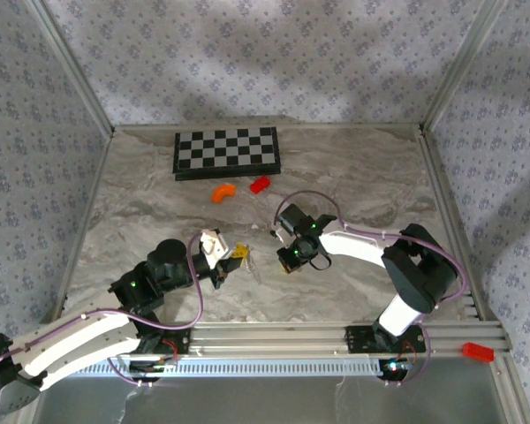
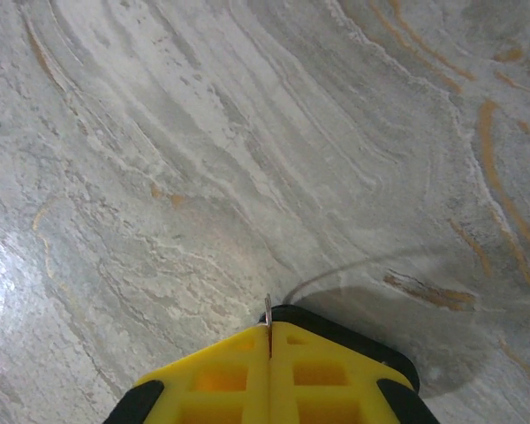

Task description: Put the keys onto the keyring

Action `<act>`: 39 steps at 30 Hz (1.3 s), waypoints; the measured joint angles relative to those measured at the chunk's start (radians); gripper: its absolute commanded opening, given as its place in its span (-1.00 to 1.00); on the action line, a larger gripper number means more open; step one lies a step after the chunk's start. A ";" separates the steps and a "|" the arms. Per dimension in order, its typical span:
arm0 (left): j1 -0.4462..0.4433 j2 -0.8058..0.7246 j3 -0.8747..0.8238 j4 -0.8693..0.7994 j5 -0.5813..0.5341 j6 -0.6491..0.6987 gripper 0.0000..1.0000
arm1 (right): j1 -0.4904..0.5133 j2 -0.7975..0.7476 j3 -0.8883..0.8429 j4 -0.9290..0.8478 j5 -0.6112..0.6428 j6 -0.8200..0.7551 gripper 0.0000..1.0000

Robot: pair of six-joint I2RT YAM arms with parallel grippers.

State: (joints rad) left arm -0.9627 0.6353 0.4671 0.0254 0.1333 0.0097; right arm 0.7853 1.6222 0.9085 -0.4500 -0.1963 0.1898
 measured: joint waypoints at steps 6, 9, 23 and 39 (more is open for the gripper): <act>0.000 0.000 0.000 0.000 0.000 0.000 -1.00 | -0.004 0.002 -0.008 0.016 -0.018 0.000 -0.71; 0.000 0.000 0.000 0.000 0.000 0.000 -1.00 | -0.007 0.002 -0.012 0.026 -0.029 0.000 -0.67; 0.000 0.000 0.000 0.000 0.000 0.000 -1.00 | -0.027 0.002 -0.028 0.063 -0.056 0.001 -0.64; 0.000 0.000 0.000 0.000 0.000 0.000 -1.00 | -0.036 0.003 -0.044 0.079 -0.078 0.000 -0.86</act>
State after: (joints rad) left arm -0.9627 0.6353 0.4671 0.0254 0.1333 0.0101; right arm 0.7494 1.6253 0.8642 -0.3710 -0.2741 0.1902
